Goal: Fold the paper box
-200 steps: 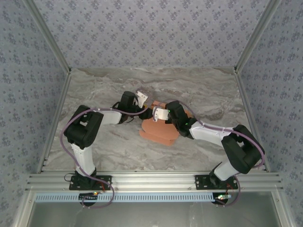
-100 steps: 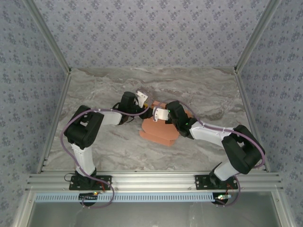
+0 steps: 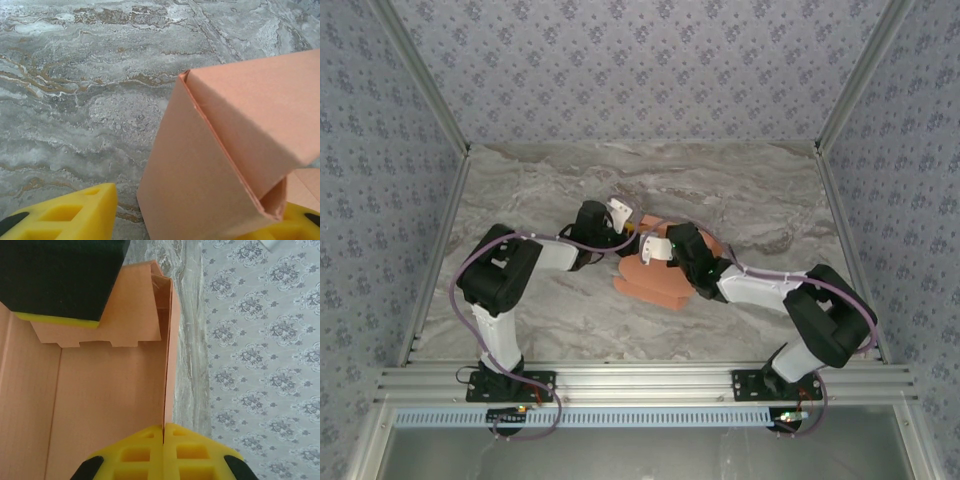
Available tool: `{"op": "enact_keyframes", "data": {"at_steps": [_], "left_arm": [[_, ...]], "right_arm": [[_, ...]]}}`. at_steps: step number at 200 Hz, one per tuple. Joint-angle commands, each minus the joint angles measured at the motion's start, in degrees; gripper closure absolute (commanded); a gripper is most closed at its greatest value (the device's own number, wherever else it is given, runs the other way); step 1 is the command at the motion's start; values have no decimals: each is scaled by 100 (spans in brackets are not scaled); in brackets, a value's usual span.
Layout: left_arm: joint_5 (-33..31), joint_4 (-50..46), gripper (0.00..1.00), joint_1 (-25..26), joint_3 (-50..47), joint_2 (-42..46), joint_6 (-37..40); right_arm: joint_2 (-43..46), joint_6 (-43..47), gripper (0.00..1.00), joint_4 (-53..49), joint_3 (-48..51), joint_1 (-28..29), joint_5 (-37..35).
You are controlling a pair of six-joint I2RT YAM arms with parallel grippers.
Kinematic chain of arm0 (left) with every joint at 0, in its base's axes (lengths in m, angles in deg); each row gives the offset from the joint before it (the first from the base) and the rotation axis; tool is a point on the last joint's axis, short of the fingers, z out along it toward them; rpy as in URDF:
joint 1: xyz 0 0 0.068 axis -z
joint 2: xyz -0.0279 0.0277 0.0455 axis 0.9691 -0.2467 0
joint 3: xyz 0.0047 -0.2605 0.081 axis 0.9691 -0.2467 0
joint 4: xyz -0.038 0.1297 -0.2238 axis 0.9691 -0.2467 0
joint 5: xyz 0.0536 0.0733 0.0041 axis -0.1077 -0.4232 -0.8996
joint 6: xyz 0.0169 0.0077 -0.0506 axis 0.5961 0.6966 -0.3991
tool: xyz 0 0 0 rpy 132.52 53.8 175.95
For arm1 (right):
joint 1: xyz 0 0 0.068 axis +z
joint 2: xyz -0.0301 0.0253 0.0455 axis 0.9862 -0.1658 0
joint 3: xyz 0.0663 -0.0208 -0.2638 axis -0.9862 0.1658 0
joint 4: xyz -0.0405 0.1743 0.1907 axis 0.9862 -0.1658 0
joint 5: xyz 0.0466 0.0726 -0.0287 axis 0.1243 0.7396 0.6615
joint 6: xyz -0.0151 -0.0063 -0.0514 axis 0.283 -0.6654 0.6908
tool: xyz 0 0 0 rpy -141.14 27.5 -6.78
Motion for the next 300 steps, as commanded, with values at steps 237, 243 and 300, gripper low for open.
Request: {"op": "enact_keyframes", "data": {"at_steps": [237, 243, 300], "left_arm": [[-372, 726, 56, 84, -171, -17, 194], [-457, 725, 56, 108, -159, -27, 212], [-1168, 797, 65, 347, -79, -105, 222]], "right_arm": [[-378, 963, 100, 933, 537, 439, -755], [-366, 952, 100, 915, 532, 447, -755], [-319, 938, 100, 880, 509, 458, -757]]}}
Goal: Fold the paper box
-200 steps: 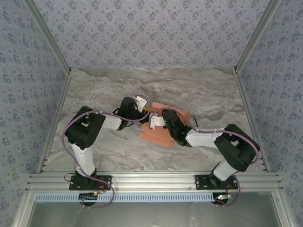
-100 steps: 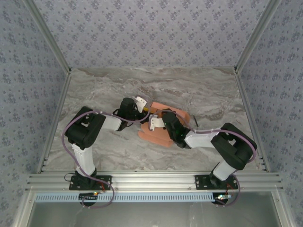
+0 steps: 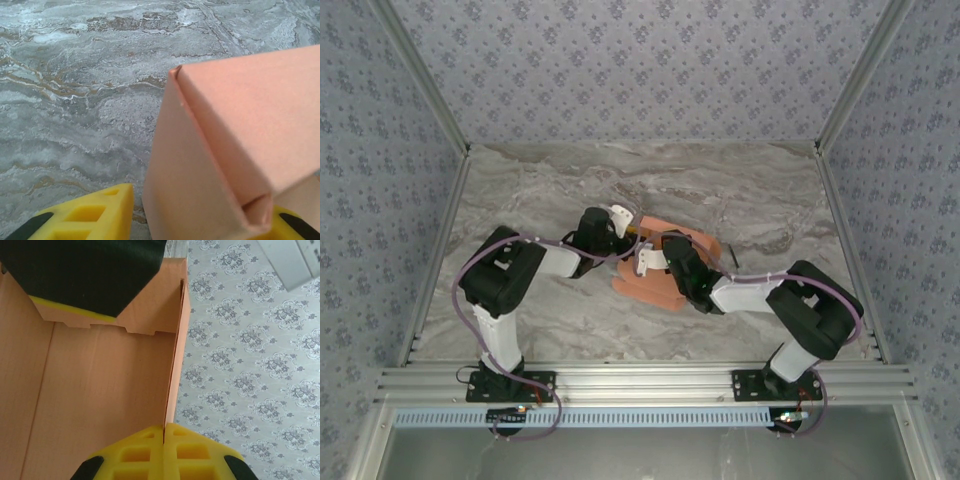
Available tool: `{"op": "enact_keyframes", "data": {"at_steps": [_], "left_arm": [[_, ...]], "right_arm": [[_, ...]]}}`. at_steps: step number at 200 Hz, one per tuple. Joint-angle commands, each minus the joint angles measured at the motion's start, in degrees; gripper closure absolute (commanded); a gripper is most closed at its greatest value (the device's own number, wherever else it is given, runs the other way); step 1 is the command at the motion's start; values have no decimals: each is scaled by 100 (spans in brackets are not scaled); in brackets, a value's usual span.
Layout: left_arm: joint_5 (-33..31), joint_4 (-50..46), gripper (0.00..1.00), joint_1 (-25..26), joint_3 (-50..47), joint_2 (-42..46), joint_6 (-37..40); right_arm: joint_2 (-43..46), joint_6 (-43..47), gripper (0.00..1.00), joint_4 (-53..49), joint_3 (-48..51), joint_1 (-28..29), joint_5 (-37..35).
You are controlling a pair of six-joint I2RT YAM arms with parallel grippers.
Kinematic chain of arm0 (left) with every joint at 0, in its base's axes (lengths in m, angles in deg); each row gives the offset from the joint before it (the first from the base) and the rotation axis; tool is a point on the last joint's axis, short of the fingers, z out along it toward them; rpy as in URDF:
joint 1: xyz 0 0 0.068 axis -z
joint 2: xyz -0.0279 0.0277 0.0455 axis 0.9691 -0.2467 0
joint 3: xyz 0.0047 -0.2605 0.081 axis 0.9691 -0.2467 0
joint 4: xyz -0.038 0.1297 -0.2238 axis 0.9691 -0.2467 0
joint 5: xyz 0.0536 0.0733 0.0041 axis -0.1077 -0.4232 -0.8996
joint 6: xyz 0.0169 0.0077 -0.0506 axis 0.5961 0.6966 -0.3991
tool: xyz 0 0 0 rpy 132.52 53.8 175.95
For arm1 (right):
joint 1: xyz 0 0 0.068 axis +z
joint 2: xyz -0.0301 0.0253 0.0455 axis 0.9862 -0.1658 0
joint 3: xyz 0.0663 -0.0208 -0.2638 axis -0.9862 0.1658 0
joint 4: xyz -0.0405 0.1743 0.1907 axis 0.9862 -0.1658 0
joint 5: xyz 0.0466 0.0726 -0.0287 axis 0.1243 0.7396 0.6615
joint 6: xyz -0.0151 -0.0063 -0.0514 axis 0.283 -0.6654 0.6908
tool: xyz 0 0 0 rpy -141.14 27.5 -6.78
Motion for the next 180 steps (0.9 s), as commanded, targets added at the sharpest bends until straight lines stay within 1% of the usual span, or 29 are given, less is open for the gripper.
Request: {"op": "enact_keyframes", "data": {"at_steps": [1, 29, 67, 90, 129, 180], "left_arm": [[-467, 237, 65, 84, 199, -106, 91], [-827, 339, 69, 155, 157, -114, 42], [-1392, 405, 77, 236, 150, -168, -52], [-1722, 456, 83, 247, 149, -220, -233], [-2067, 489, 90, 282, 166, -324, -438], [-2856, 410, 98, 359, 149, -340, -803]], "right_arm": [[77, -70, 100, -472, 53, 57, 91], [92, -84, 100, -482, 48, 60, 98], [100, -114, 100, -500, 44, 72, 94], [116, -123, 100, -522, 55, 76, 102], [129, -141, 100, -536, 57, 83, 115], [92, -181, 100, -575, 44, 88, 116]]}}
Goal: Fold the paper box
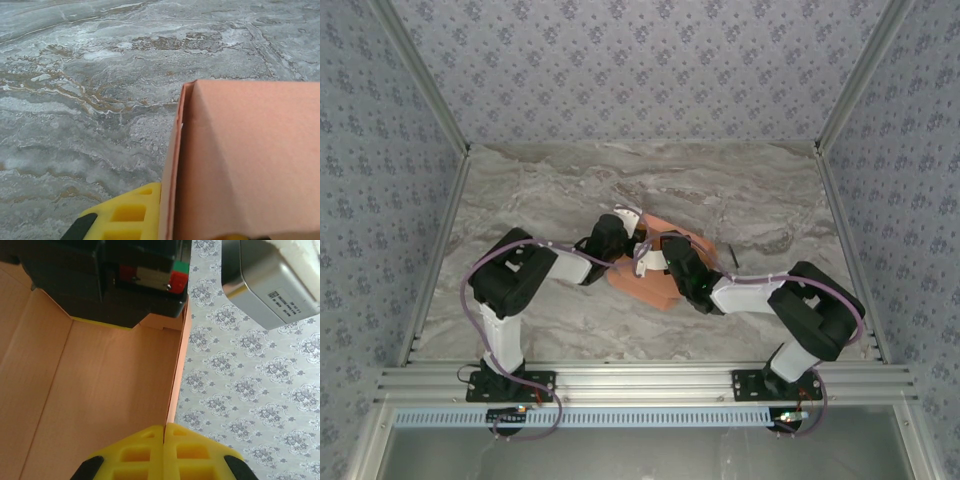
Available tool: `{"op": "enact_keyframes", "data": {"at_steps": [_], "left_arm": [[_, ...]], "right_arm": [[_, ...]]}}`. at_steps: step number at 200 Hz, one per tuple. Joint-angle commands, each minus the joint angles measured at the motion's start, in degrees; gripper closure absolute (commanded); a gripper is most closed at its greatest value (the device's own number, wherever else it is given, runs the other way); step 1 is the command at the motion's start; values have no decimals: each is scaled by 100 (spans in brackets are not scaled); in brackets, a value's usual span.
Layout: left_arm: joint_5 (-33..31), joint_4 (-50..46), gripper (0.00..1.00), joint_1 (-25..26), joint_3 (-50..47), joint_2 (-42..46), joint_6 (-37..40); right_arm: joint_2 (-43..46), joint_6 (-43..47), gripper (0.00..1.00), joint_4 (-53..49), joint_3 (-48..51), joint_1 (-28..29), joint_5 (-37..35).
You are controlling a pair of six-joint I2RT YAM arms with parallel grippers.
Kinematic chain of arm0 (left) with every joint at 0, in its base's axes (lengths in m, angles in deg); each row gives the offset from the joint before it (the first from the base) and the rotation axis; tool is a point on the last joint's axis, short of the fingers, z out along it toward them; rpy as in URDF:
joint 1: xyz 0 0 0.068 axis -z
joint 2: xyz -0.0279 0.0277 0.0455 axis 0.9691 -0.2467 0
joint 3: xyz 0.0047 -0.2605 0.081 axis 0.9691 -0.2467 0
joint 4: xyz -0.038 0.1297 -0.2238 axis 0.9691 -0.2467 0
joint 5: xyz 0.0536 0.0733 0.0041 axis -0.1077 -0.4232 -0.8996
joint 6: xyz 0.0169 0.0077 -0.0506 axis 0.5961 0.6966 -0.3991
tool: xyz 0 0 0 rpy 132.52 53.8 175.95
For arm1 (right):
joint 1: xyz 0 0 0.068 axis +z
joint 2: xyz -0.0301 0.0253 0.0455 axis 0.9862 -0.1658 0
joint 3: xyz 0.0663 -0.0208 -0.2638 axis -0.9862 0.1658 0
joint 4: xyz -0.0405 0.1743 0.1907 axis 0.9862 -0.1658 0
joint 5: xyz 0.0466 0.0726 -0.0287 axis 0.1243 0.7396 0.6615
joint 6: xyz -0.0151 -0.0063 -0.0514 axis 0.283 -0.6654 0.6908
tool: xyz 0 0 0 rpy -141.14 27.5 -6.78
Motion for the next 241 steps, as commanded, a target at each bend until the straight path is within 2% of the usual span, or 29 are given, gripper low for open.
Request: {"op": "enact_keyframes", "data": {"at_steps": [1, 78, 96, 116, 128, 158, 176, 241], "left_arm": [[-1039, -21, 98, -145, 106, -156, -415], [-2421, -589, 100, 82, 314, -172, -1066], [-2556, -682, 100, 129, 368, -170, -1124], [-2371, -606, 100, 119, 353, -167, -1092], [-2017, -398, 100, 82, 276, -142, -990], [-1105, -283, 89, -87, 205, -105, -809], [-902, -220, 81, -136, 101, -58, -634], [-516, -53, 67, -228, -187, 83, -345]], "right_arm": [[44, -98, 100, -516, 44, 43, 26], [61, -150, 100, -561, 36, 57, 16], [63, -156, 100, -575, 37, 59, 11], [64, -157, 100, -574, 36, 44, 17], [70, -170, 100, -590, 41, 42, 13], [98, -190, 100, -630, 9, 17, 17], [98, -211, 100, -646, 1, 4, 17], [101, -240, 100, -721, -37, -13, 18]]}}
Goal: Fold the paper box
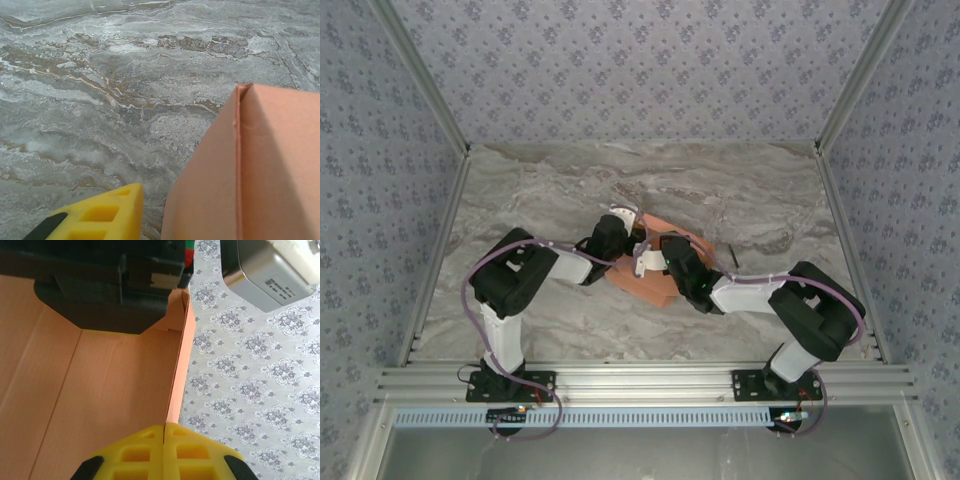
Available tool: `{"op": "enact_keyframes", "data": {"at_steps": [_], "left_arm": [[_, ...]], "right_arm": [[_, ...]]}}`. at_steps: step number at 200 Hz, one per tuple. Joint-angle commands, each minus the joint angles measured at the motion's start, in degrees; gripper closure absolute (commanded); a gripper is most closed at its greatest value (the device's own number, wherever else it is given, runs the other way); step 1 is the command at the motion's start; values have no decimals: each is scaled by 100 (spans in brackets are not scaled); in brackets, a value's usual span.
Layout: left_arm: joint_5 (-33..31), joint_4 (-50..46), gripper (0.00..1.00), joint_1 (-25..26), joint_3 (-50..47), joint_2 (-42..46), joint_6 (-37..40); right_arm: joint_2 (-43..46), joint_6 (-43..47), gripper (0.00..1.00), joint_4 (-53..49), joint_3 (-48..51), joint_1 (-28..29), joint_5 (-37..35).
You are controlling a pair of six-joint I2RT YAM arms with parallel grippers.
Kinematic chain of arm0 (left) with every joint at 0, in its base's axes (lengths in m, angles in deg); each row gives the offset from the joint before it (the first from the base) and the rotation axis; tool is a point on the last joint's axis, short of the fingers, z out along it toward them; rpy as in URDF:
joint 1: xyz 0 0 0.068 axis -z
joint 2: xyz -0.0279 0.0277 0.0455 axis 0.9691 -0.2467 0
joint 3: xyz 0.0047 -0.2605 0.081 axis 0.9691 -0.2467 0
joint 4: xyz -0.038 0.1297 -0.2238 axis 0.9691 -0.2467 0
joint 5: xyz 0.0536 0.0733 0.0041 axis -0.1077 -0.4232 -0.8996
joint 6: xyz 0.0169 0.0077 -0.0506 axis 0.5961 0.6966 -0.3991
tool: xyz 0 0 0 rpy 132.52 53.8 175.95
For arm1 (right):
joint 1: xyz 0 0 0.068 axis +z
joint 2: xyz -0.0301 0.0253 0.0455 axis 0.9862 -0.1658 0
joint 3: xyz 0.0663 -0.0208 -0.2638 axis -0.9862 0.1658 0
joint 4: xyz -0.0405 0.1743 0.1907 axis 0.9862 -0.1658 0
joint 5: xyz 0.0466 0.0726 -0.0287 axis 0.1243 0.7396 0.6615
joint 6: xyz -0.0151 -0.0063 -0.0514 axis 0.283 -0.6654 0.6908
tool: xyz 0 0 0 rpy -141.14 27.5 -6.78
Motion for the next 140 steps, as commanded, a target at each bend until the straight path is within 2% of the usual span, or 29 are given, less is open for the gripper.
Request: {"op": "enact_keyframes", "data": {"at_steps": [1, 82, 140], "left_arm": [[-174, 6, 67, -222, -196, 114, 112], [310, 328, 45, -262, -591, 366, 304], [809, 571, 42, -372, -829, 648, 514]], "right_arm": [[94, -86, 100, -569, 3, -5, -70], [115, -106, 100, -570, -8, -8, -75], [310, -396, 100, -933, -124, -46, 81]]}}
